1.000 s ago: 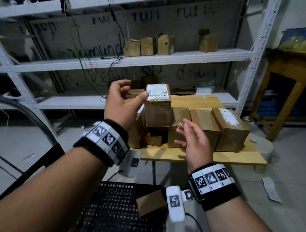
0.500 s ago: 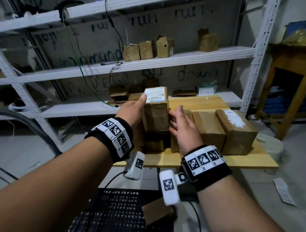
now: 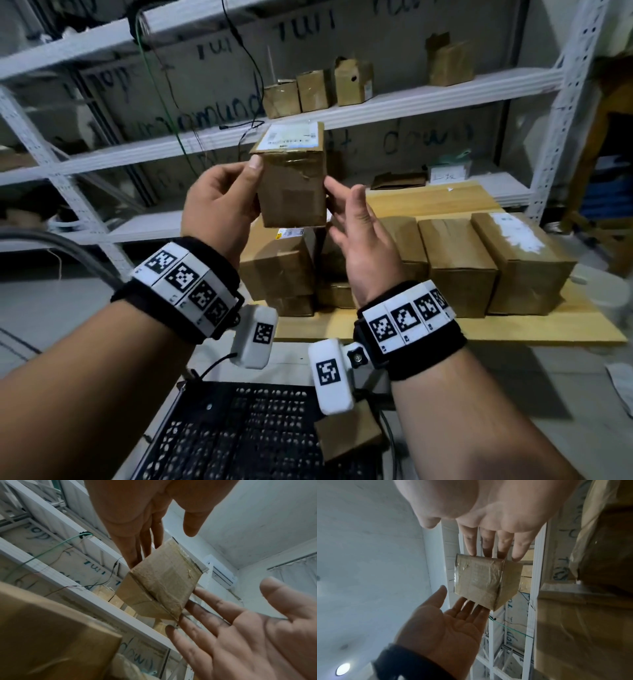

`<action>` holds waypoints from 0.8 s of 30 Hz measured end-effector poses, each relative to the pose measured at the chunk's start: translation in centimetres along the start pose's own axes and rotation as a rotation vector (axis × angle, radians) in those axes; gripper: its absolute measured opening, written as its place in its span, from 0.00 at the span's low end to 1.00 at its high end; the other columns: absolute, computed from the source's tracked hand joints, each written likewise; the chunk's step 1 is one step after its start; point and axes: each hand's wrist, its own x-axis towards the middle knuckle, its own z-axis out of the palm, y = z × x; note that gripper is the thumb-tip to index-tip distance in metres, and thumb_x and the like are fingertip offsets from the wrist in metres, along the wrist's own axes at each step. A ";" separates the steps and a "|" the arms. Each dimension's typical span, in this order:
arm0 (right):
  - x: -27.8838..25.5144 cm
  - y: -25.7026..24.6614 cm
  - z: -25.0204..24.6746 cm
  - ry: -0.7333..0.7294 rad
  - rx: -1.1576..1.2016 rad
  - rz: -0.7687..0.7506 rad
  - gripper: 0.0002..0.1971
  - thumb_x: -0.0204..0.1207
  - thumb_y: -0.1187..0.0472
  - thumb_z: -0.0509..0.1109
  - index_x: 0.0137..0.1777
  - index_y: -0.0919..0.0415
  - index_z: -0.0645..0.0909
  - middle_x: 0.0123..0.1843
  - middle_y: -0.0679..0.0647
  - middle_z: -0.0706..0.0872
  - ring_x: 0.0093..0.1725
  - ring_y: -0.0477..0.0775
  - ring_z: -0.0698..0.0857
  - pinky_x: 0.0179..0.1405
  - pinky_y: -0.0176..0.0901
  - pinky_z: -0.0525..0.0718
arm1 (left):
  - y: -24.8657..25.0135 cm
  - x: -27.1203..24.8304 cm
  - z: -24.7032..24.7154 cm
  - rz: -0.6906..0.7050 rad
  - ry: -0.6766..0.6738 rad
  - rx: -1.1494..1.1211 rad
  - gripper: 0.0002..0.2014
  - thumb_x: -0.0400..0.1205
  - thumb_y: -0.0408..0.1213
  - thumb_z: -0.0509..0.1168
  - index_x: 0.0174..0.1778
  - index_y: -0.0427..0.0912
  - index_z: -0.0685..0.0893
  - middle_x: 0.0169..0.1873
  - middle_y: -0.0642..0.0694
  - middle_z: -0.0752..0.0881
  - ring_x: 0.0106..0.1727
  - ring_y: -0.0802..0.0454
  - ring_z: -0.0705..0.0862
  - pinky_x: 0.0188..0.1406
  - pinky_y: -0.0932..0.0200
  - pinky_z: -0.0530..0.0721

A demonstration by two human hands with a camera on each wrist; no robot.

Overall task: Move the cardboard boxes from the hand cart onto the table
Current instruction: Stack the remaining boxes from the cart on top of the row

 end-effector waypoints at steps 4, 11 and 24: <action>-0.4 1.7 1.6 -0.114 -0.014 0.056 0.44 0.62 0.11 0.49 0.75 0.26 0.78 0.80 0.32 0.77 0.81 0.48 0.76 0.85 0.61 0.70 | -2.6 0.0 -2.3 -0.101 0.045 0.002 0.13 0.87 0.44 0.71 0.57 0.37 0.85 0.58 0.29 0.91 0.40 0.50 0.89 0.30 0.60 0.88; -0.2 4.1 1.9 -0.028 -0.045 0.087 0.56 0.58 0.09 0.53 0.80 0.42 0.78 0.78 0.42 0.83 0.78 0.46 0.80 0.81 0.56 0.76 | -4.9 -1.2 -3.8 -0.127 0.076 0.049 0.20 0.77 0.49 0.76 0.62 0.44 0.86 0.63 0.35 0.91 0.61 0.40 0.92 0.61 0.43 0.90; -1.6 10.3 -3.3 0.067 -0.146 0.485 0.18 0.90 0.51 0.64 0.75 0.55 0.80 0.47 0.56 0.89 0.40 0.55 0.86 0.32 0.46 0.85 | -13.1 -9.0 -4.7 -0.235 0.363 0.159 0.06 0.83 0.40 0.76 0.48 0.51 0.84 0.49 0.44 0.90 0.50 0.47 0.88 0.51 0.54 0.85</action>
